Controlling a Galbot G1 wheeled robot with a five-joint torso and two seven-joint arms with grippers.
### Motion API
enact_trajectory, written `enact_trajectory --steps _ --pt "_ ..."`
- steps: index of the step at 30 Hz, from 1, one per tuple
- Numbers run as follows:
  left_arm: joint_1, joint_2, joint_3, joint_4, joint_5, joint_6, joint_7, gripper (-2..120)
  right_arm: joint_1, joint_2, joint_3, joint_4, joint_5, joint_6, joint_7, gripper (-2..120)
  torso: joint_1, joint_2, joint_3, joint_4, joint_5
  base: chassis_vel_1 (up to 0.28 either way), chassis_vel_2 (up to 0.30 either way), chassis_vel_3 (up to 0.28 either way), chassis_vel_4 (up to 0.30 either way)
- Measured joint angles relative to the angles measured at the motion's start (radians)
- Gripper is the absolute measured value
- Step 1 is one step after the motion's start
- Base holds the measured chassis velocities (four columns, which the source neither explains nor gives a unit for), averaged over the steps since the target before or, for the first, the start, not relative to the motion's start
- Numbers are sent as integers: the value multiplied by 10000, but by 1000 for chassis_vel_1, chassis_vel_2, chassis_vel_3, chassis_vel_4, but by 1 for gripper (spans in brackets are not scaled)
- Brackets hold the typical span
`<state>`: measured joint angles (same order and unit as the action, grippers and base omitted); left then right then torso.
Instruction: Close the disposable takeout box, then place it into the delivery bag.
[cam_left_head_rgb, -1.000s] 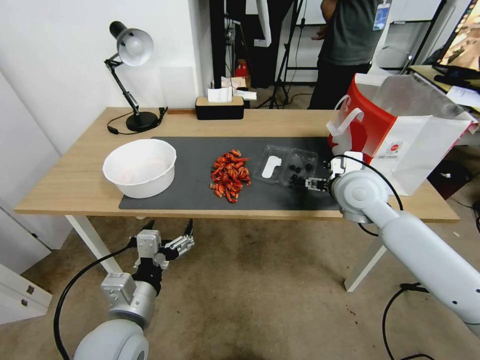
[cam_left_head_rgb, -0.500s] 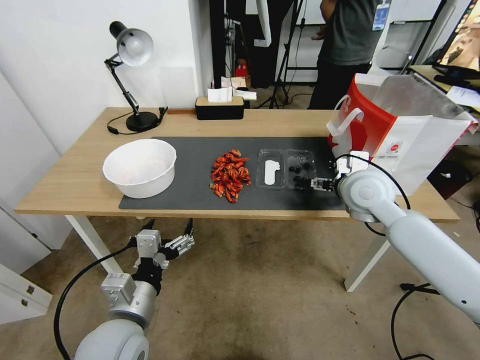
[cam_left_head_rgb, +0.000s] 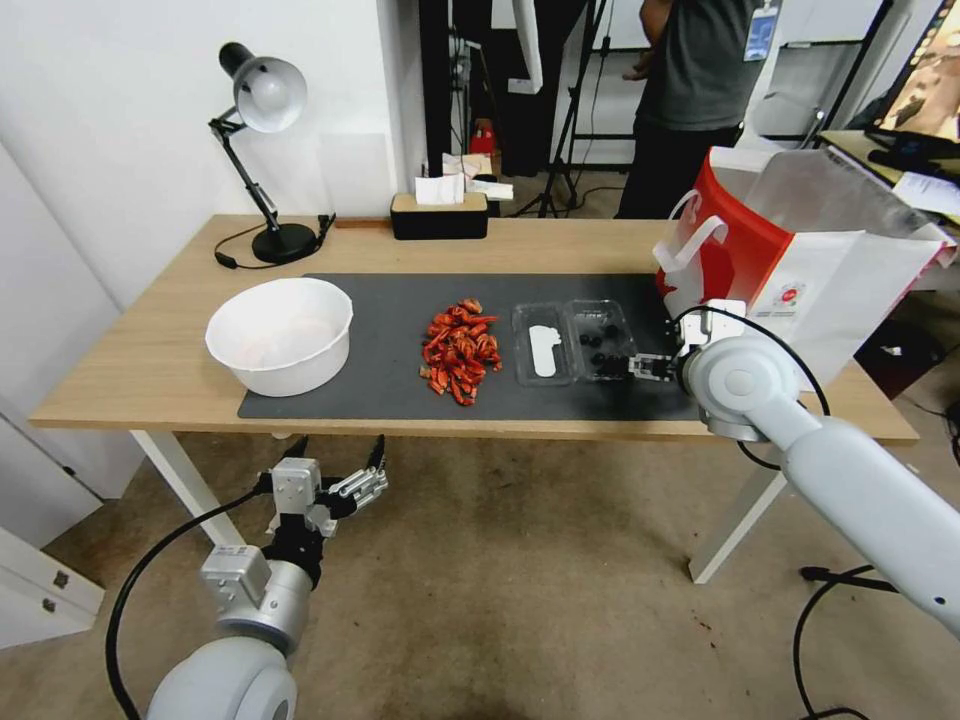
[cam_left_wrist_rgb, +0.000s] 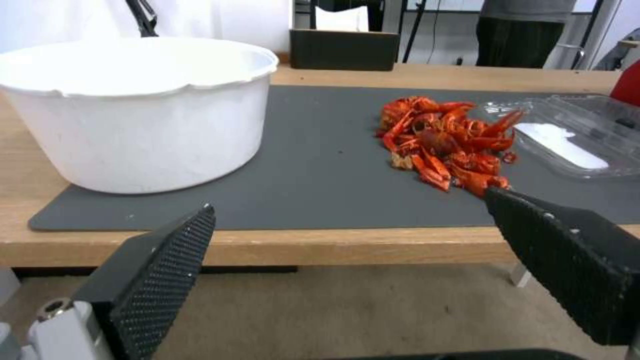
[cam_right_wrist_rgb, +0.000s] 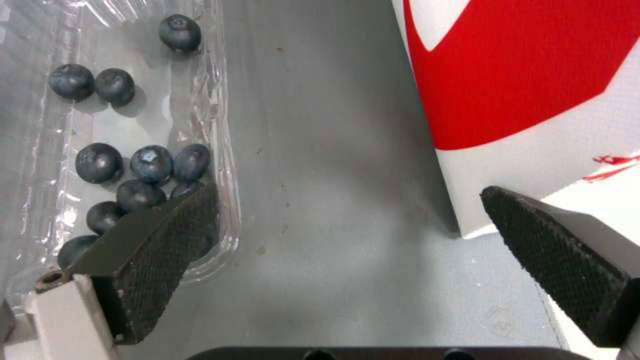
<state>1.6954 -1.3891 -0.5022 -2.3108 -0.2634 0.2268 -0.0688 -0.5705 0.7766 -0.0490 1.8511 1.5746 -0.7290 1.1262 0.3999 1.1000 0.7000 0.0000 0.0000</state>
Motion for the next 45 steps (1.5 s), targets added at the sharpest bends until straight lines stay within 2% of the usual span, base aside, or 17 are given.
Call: enact_trajectory --steps 10,16,20,22,23,26,27,29,30,33,34,35,38,39,41,42,45 --pt "2 45 -11 -17 -8 -17 -1 100 -94 27 73 57 -5 0 -12 100 0 0 -1 1 -1 0 0 0 0" --pt "4 58 -21 -36 -15 -23 -2 100 -301 -8 517 371 -258 60 -541 100 0 0 0 0 1 0 0 0 0" --pt "12 58 -24 -34 -16 -29 -6 100 -336 -131 994 843 -520 483 -1516 100 1 -1 0 1 -1 0 0 0 0" --pt "15 65 -33 -35 -16 -40 -10 100 -561 -293 1421 1369 -650 1023 -2765 100 1 0 -1 3 -3 0 0 0 0" --pt "15 65 -33 -35 -16 -40 -10 100 -561 -293 1421 1369 -650 1023 -2765 100 1 0 -1 3 -3 0 0 0 0" --pt "23 84 -63 -52 -22 -82 -13 100 -1751 -607 2347 2276 -2112 2794 -5603 100 0 0 -1 1 -1 0 0 0 0" --pt "23 84 -63 -52 -22 -82 -13 100 -1751 -607 2347 2276 -2112 2794 -5603 100 0 0 -1 1 -1 0 0 0 0" --pt "54 86 -70 -57 -31 -215 -12 100 -2940 -749 3014 2616 -3857 4246 -7496 100 0 0 -2 0 -2 0 0 0 0" --pt "54 86 -70 -57 -31 -215 -12 100 -2940 -749 3014 2616 -3857 4246 -7496 100 0 0 -2 0 -2 0 0 0 0" --pt "80 123 -117 -30 -172 -333 -10 100 -5704 -580 4120 3229 -6875 7024 -9607 100 0 0 -2 -2 1 0 0 0 0" --pt "75 144 -122 -12 -197 -351 -10 100 -6380 -393 4381 3353 -7440 7557 -9753 100 0 0 -2 1 2 0 0 0 0" --pt "75 144 -122 -12 -197 -351 -10 100 -6380 -393 4381 3353 -7440 7557 -9753 100 0 0 -2 1 2 0 0 0 0" --pt "49 218 -156 66 -251 -515 4 100 -8478 550 5187 3477 -9442 9160 -10125 100 0 0 -2 0 0 0 0 0 0" --pt "49 218 -156 66 -251 -515 4 100 -8478 550 5187 3477 -9442 9160 -10125 100 0 0 -2 0 0 0 0 0 0" --pt "58 289 -195 173 -270 -741 26 100 -10092 1651 5692 3215 -10450 10368 -10395 100 0 1 -3 0 -3 0 0 0 0" --pt "58 289 -195 173 -270 -741 26 100 -10092 1651 5692 3215 -10450 10368 -10395 100 0 1 -3 0 -3 0 0 0 0" --pt "64 370 -203 405 -273 -1012 94 100 -11528 3004 5959 2283 -10834 11756 -10966 100 -1 1 -3 -6 -3 0 0 0 0"
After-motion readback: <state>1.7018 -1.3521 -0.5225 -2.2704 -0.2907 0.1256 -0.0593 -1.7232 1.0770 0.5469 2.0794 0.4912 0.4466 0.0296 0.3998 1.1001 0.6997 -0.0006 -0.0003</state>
